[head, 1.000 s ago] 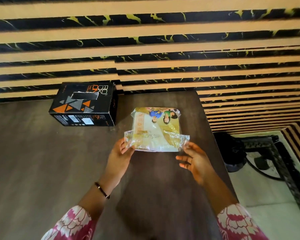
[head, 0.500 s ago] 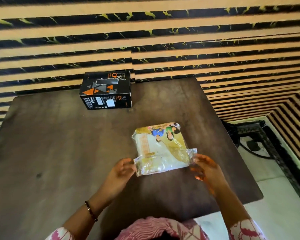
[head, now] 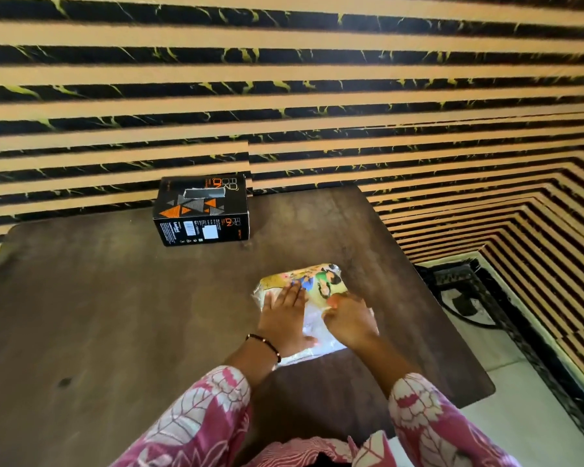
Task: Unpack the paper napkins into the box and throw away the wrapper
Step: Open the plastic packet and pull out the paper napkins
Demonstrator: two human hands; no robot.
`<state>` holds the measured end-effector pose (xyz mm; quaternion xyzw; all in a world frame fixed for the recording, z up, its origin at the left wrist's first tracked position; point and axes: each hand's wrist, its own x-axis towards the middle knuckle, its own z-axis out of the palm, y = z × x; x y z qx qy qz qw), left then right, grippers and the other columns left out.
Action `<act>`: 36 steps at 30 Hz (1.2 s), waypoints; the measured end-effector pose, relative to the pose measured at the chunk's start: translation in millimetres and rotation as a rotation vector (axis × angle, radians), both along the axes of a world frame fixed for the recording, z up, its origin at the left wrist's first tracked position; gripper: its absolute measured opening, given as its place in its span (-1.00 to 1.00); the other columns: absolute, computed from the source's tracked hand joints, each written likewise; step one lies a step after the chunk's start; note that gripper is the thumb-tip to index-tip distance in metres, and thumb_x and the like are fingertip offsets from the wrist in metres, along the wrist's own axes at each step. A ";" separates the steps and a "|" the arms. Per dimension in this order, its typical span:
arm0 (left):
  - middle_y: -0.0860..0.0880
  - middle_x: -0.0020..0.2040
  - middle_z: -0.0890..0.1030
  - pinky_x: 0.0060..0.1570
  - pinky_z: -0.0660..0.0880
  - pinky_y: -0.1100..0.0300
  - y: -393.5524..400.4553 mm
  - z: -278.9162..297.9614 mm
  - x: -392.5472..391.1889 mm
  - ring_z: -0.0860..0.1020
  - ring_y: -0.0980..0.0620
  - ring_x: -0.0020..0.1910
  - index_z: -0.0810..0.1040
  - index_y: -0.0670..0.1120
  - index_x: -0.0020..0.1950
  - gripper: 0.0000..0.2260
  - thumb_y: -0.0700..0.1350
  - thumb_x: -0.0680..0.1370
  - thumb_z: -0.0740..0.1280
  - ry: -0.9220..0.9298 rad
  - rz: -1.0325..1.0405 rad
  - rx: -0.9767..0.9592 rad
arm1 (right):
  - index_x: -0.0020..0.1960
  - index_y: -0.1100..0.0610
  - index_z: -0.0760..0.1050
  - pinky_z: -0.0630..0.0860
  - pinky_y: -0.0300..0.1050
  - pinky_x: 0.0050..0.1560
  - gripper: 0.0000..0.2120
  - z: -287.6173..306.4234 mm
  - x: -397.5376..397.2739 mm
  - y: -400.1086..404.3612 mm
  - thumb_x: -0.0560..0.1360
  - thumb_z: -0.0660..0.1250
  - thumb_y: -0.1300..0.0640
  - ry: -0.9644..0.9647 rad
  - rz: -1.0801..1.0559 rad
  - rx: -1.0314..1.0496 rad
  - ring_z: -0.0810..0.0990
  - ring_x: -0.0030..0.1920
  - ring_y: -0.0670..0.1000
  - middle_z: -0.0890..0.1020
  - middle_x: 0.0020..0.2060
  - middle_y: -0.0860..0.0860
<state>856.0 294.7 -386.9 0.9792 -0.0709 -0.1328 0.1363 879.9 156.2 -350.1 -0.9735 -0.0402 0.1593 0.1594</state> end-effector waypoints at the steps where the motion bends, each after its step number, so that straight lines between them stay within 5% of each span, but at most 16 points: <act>1: -0.07 0.55 -0.12 0.45 -0.14 -0.16 -0.3 -4.7 -2.4 -0.12 -0.03 0.53 -0.13 -0.12 0.51 -0.11 0.23 0.43 0.30 0.005 0.008 -0.002 | 0.19 0.09 0.50 0.44 -0.03 0.18 -0.67 -2.1 -0.7 2.3 0.47 0.21 0.03 0.009 -0.018 -0.029 0.42 0.24 0.12 0.55 0.19 0.08; 6: -0.03 0.56 -0.09 0.45 -0.20 -0.11 3.4 -13.5 -15.7 -0.13 0.01 0.53 -0.10 -0.07 0.52 -0.17 0.22 0.44 0.27 -0.016 0.011 -0.072 | 0.18 0.07 0.50 0.34 0.09 0.31 -0.62 -3.9 -0.1 14.1 0.47 0.25 -0.12 0.102 -0.196 -0.028 0.34 0.32 0.14 0.54 0.22 0.07; 16: -0.01 0.56 -0.11 0.44 -0.27 -0.06 2.7 -19.6 -19.1 -0.16 0.04 0.52 -0.11 -0.05 0.52 -0.17 0.24 0.44 0.25 -0.039 0.040 -0.096 | 0.15 -0.02 0.53 0.17 0.09 0.36 -0.72 -16.4 1.3 22.2 0.46 0.29 -0.02 0.081 -0.287 0.042 0.33 0.34 0.11 0.56 0.19 0.03; 19: -0.01 0.56 -0.12 0.44 -0.27 -0.07 -0.3 -18.9 -19.1 -0.17 0.05 0.52 -0.13 -0.05 0.52 -0.18 0.23 0.45 0.24 -0.034 0.067 -0.094 | -0.21 -0.02 0.56 0.27 0.06 0.16 -0.95 -17.2 2.5 23.0 0.40 0.33 0.05 0.080 -0.302 0.251 0.53 0.09 0.04 0.67 -0.13 -0.07; 22: 0.00 0.56 -0.11 0.45 -0.25 -0.07 -3.8 -15.7 -16.7 -0.16 0.04 0.52 -0.13 -0.05 0.52 -0.16 0.24 0.44 0.24 -0.037 0.124 -0.102 | -0.42 -0.02 0.49 0.43 0.05 0.04 -0.77 -11.2 5.3 16.6 0.37 0.39 0.17 0.046 -0.313 0.438 0.58 -0.21 -0.06 0.59 -0.42 -0.18; 28: -0.02 0.55 -0.14 0.43 -0.21 -0.18 -10.2 -2.8 -24.1 -0.17 -0.02 0.52 -0.20 -0.07 0.51 -0.01 0.33 0.35 0.31 0.032 0.132 -0.015 | -0.35 0.02 0.57 0.54 -0.13 -0.10 -0.69 1.3 25.0 -3.6 0.36 0.39 0.42 0.050 -0.248 0.754 0.60 -0.20 -0.01 0.63 -0.35 -0.04; 36: -0.06 0.53 0.08 0.46 -0.10 -0.10 5.8 20.0 17.8 0.04 -0.05 0.51 0.01 -0.06 0.50 -0.32 0.03 0.50 0.29 -0.050 0.292 0.052 | -0.05 0.15 0.65 0.38 -0.61 -0.21 -0.82 19.7 32.5 -21.9 0.42 0.36 0.34 -0.077 0.092 0.672 0.54 -0.27 -0.42 0.61 -0.27 -0.18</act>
